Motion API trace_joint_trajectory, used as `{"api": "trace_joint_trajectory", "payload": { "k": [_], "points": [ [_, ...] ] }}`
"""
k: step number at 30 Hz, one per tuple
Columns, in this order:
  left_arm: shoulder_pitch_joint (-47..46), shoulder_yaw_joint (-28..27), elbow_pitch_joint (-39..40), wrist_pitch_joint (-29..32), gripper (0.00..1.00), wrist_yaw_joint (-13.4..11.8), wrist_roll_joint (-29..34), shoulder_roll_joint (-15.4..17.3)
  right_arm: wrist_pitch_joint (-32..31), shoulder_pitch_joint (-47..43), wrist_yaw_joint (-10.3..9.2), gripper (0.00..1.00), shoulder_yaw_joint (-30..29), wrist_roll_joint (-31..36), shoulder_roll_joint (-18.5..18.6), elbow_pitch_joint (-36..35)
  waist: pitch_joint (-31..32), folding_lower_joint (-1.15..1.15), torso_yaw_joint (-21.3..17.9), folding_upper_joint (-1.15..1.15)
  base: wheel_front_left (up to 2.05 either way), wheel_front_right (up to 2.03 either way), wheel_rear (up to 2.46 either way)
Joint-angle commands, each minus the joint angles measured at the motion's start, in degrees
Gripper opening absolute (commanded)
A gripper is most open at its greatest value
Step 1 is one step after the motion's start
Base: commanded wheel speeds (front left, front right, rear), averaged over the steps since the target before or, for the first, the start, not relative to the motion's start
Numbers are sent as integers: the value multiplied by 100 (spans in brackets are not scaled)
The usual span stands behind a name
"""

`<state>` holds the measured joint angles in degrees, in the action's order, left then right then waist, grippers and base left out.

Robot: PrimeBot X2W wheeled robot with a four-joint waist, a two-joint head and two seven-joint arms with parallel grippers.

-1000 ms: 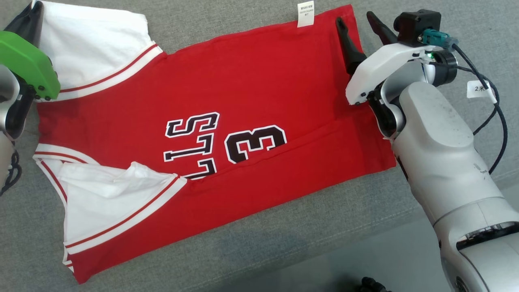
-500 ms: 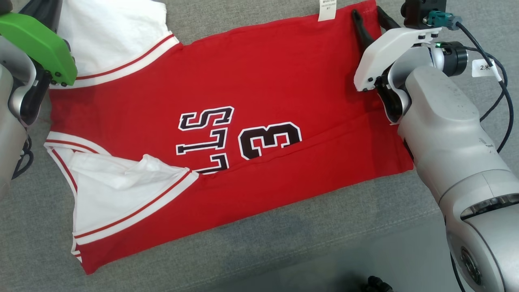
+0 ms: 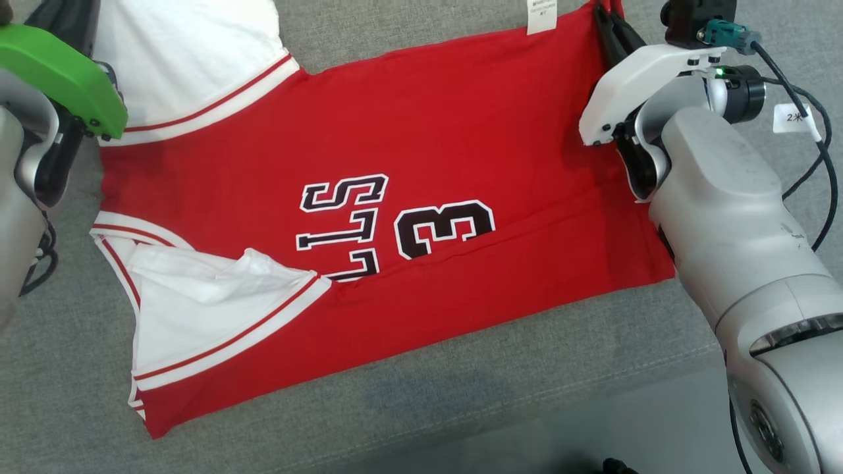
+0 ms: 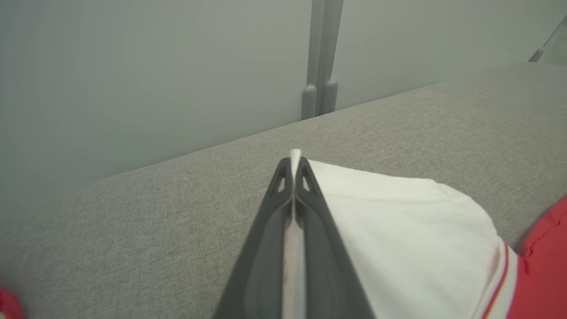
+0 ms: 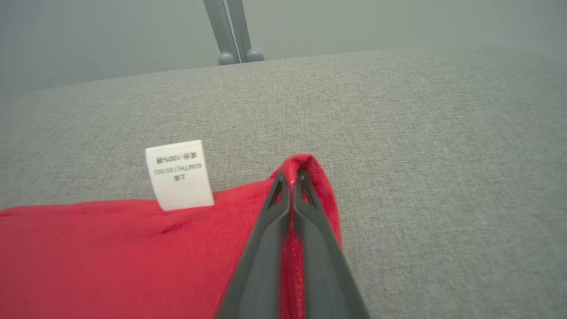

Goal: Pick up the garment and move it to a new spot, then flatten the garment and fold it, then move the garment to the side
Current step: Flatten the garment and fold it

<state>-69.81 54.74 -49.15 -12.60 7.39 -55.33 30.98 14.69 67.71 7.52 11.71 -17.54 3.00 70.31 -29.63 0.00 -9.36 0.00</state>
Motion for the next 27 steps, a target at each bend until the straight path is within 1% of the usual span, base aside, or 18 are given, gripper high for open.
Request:
{"api": "trace_joint_trajectory", "payload": {
  "k": [1, 6, 8, 11, 14, 18, 21, 23, 26, 27],
  "points": [
    [130, 22, 53, -70, 0, 7, -60, 10, 28, -148, -6, 0, 7, -65, 47, -46, 105, 0, 30, 0, 0, 0, 0],
    [497, -13, 502, -227, 0, 7, -156, 100, 51, -592, -6, 0, 136, -403, 150, -475, 350, 0, 109, 0, 0, 0, 0],
    [765, -154, 856, -266, 0, 7, -135, 195, 48, -971, -7, 0, 285, -679, 315, -846, 501, 0, 172, 0, 0, 0, 0],
    [1147, -520, 1406, -262, 0, 7, 37, 261, 50, -1315, -6, 0, 514, -960, 499, -1216, 653, 0, 234, 0, 0, 0, 0],
    [1658, -955, 1990, -256, 0, 7, 209, 404, 51, -1631, -6, 0, 774, -1265, 707, -1507, 802, 0, 264, 0, 0, 0, 0],
    [2466, -1499, 2813, -257, 0, -1, 402, 455, 50, -1915, -7, 0, 1036, -1624, 982, -1758, 980, 0, 340, 0, 0, 0, 0],
    [3019, -1881, 3319, -256, 0, -41, 598, 406, 51, -2059, -6, 0, 1166, -1800, 1155, -1911, 1102, 0, 421, 0, 0, 0, 0],
    [3393, -2099, 3630, -256, 0, -47, 710, 315, 50, -2160, -7, 0, 1221, -1922, 1240, -2033, 1178, 0, 486, 0, 0, 0, 0],
    [3925, -2322, 4038, -255, 0, -44, 873, 219, 48, -2377, -7, 0, 1311, -2069, 1354, -2182, 1289, 0, 580, 0, 0, 0, 0],
    [3925, -2322, 4038, -255, 0, -44, 873, 219, 48, -2377, -7, 0, 1311, -2069, 1354, -2182, 1289, 0, 580, 0, 0, 0, 0]
  ]
}}
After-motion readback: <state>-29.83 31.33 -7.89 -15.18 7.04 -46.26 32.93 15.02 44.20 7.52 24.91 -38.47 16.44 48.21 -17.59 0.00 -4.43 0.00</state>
